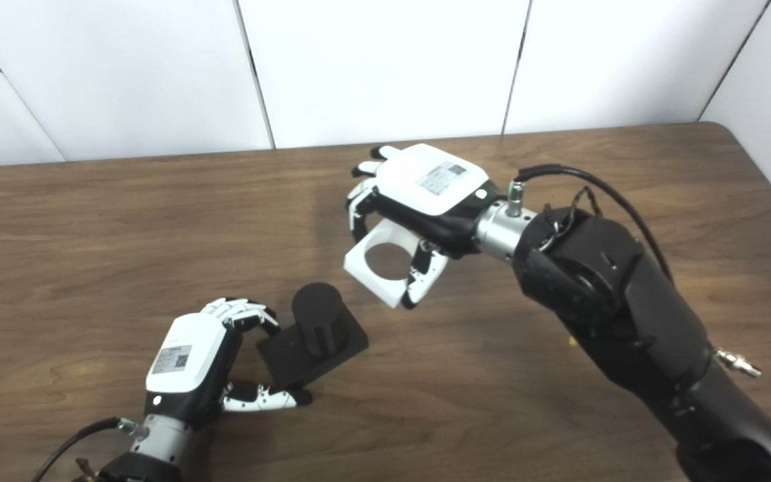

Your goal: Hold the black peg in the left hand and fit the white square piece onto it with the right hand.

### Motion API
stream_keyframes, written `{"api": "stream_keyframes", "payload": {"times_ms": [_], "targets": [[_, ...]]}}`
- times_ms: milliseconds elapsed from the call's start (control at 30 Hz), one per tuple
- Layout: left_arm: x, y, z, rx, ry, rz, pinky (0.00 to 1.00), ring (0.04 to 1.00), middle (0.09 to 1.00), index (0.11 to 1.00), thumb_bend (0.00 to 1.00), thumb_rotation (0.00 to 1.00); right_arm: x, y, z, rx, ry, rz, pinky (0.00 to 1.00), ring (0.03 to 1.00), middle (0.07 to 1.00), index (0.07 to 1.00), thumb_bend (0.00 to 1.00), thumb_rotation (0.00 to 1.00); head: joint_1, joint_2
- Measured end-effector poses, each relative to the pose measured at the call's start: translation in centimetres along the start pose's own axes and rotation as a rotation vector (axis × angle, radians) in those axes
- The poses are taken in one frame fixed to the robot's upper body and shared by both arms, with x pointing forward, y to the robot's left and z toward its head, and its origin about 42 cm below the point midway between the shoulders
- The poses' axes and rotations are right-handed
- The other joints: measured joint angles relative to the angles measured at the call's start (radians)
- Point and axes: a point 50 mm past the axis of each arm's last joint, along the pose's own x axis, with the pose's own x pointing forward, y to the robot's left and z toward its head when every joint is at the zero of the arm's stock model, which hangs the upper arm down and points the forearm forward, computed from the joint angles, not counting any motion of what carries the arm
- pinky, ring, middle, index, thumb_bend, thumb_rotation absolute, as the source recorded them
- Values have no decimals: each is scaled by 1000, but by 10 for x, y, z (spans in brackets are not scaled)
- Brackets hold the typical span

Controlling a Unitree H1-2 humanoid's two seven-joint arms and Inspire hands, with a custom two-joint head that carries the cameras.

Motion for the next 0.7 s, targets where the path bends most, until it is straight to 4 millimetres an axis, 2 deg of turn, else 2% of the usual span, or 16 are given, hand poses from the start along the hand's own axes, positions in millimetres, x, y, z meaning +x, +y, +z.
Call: {"api": "stream_keyframes", "payload": {"times_ms": [700], "targets": [[10, -3, 15, -10, 10, 7, 850, 801, 729, 486, 522, 49, 12, 0, 22, 48, -94, -38, 1000, 961, 806, 484, 524, 134, 28, -3]]}}
